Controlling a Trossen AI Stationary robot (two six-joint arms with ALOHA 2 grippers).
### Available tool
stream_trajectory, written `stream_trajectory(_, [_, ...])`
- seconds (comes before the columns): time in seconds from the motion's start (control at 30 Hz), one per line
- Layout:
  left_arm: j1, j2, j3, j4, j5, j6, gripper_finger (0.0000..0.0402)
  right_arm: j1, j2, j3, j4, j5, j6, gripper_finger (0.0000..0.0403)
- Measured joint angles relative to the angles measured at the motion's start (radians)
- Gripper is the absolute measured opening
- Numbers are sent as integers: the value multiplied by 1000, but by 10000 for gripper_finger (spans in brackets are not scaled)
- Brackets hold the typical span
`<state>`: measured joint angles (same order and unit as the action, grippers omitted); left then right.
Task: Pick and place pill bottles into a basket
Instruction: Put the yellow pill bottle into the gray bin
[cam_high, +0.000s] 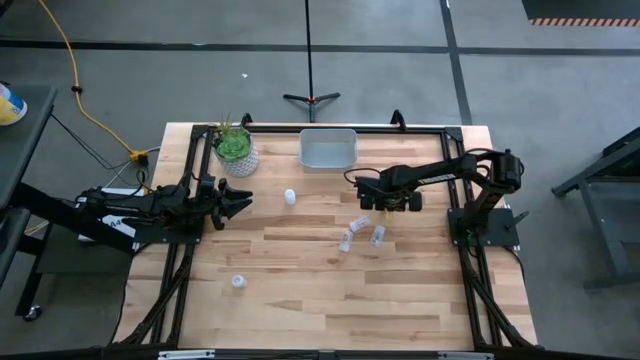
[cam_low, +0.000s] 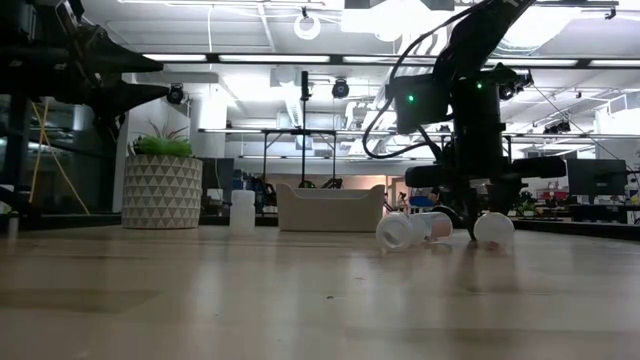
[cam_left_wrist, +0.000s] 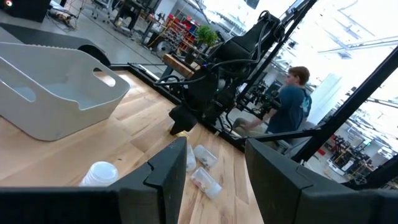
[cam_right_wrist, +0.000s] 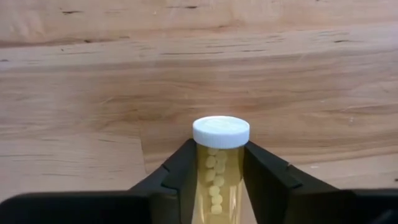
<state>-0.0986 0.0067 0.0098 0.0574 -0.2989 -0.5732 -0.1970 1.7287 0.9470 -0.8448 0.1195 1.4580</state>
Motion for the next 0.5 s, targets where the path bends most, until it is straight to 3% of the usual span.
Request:
stream_trajectory(0.3, [0, 0, 0, 0, 0, 0, 198, 0, 2, 28, -8, -23, -58, 97])
stream_trajectory(0.5, [0, 0, 0, 0, 0, 0, 198, 0, 2, 169, 0, 81, -170, 100])
